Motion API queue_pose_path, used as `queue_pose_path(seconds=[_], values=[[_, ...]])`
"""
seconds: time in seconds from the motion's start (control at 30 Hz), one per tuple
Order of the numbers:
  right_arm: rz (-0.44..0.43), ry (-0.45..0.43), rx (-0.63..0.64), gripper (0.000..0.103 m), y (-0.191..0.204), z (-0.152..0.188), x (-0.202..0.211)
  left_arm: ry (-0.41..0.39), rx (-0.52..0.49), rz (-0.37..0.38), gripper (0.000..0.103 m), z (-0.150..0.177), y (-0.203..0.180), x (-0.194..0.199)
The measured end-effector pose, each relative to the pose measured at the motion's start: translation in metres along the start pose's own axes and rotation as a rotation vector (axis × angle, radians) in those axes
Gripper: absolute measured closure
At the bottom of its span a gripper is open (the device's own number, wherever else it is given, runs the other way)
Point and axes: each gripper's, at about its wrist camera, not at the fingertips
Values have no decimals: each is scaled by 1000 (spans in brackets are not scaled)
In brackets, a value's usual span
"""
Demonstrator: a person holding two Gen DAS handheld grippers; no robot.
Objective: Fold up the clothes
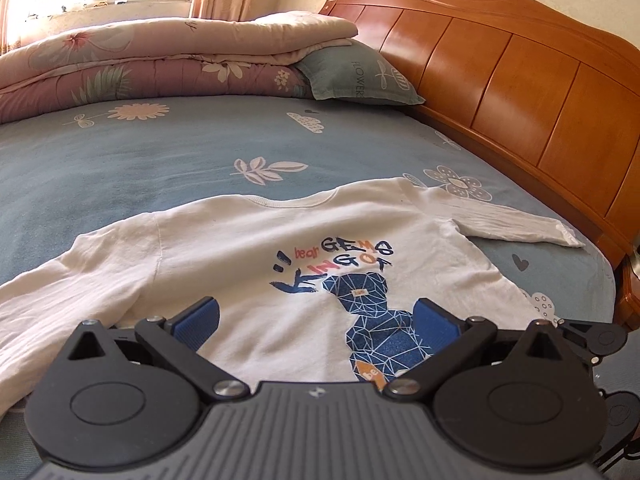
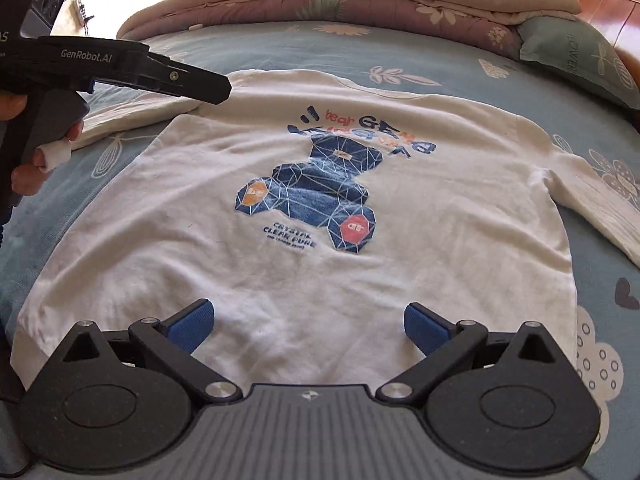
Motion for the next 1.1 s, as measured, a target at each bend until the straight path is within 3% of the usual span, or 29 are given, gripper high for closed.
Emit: queue_pose_path(seconds=[0.1,0.27,0.37,0.5,0.7,0.8,0.9,1.1], values=[[51,13,52,0,6,22,6,3,-38,21,1,2,-13,2],[76,-2,-40,0,3,32,31,-6,-66,38,1,3,-24,7],[26,-18,-69,0,4,36,37,-10,-84,43,1,4,-30,9],[78,18,-73,0,-1,52,36,-6,-106,37,1,6,-37,9],[98,-55,-282,0,-30,60,61,-2,-123,48,1,8,-42,8],[67,-21,-276,0,-26,60,52,6,-131,46,1,9,-44,6],[139,-14,-218,0,-19,67,43,15,-132,43,1,11,-44,3],[154,-49,-184,0,-18,73,45,32,-119,30,1,12,-39,-3]])
Point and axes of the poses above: each gripper's, at about its wrist camera, not at the fingertips, and x roughly against the way its jaws point, y to its left, z to its underside, and after that the axes turned 8 degrees about -z, right-handed
